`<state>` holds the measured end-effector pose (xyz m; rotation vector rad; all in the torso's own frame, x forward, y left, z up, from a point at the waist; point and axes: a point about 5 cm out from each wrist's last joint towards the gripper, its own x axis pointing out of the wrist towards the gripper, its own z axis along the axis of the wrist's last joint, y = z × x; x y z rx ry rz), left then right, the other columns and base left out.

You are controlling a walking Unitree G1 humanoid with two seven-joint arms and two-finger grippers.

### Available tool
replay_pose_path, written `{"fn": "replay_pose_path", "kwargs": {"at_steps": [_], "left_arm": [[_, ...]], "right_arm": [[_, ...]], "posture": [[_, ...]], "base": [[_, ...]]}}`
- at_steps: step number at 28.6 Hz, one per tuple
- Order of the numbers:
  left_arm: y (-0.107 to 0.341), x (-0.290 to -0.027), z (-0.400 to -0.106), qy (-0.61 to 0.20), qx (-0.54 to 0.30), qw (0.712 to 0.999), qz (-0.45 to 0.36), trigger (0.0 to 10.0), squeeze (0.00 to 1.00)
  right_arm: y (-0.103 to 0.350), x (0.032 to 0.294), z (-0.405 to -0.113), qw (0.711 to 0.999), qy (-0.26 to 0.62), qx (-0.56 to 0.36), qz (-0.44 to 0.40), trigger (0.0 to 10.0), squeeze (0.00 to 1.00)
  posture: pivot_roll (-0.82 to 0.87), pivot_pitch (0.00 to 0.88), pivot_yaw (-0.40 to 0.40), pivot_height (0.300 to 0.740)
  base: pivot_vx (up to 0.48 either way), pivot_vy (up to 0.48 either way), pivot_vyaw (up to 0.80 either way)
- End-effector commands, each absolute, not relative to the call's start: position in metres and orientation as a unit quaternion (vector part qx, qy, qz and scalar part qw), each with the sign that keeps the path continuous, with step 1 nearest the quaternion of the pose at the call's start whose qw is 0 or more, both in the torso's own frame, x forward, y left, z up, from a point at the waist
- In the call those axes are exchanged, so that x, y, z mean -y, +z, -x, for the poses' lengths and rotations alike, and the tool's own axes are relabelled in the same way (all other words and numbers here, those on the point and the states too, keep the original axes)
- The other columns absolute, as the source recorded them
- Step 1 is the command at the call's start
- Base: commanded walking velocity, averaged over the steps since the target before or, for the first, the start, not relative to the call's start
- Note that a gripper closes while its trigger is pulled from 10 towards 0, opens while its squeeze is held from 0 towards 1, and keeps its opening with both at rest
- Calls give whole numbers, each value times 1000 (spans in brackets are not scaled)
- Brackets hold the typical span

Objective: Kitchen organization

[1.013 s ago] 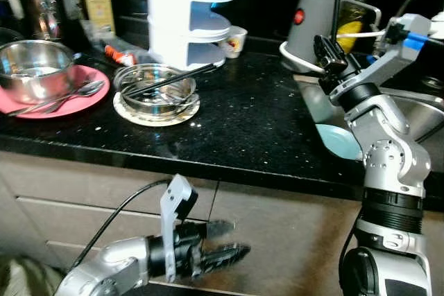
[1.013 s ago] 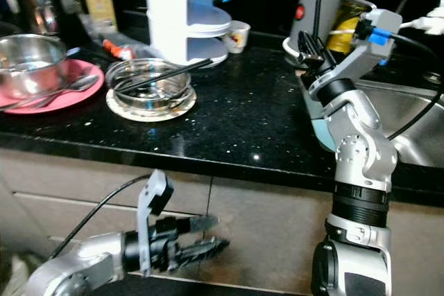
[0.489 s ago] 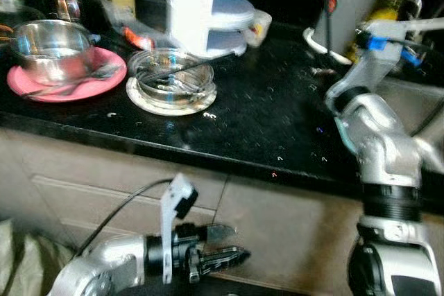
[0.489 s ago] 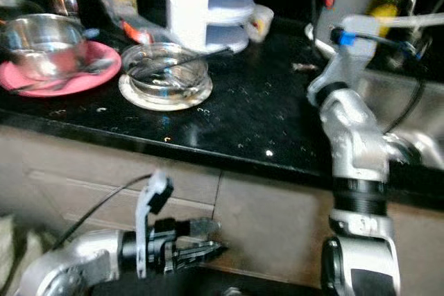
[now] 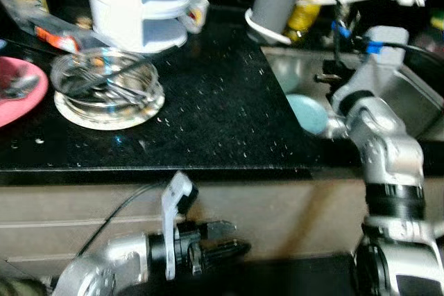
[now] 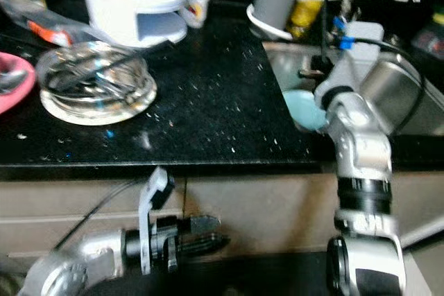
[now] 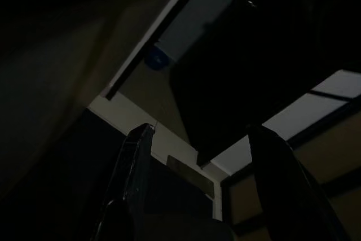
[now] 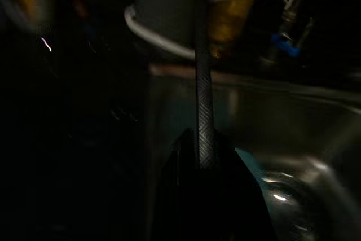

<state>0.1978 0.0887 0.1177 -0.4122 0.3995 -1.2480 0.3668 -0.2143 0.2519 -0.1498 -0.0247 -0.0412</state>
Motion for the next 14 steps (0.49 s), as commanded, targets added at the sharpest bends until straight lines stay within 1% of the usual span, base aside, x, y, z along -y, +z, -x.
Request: {"fn": "replay_pose_path", "kwargs": {"at_steps": [1, 2, 4, 6, 10, 14], "left_arm": [[115, -86, -195, -576, -191, 771, 192, 10000, 0], [115, -86, -195, -576, -191, 771, 192, 10000, 0], [114, -85, -195, -576, -192, 771, 192, 10000, 0], [114, -85, -194, -577, -193, 770, 191, 10000, 0], [114, -83, -191, -583, -195, 767, 186, 10000, 0], [115, -82, -190, -586, -194, 766, 182, 10000, 0]], "right_arm": [[239, 217, -370, 992, -45, -38, 112, 10000, 0], [239, 217, -370, 992, -45, -38, 112, 10000, 0], [232, 215, -374, 984, -63, -77, 146, 10000, 0], [230, 217, -377, 981, -73, -91, 158, 10000, 0], [221, 238, -382, 955, -140, -153, 213, 10000, 0], [220, 247, -381, 947, -166, -161, 223, 10000, 0]], "posture": [[136, 34, -171, 740], [136, 34, -171, 740], [136, 33, -173, 740], [137, 35, -175, 740], [143, 37, -184, 740], [144, 38, -186, 740]], "base": [[0, 0, 0], [0, 0, 0], [0, 0, 0], [0, 0, 0], [0, 0, 0], [0, 0, 0]]}}
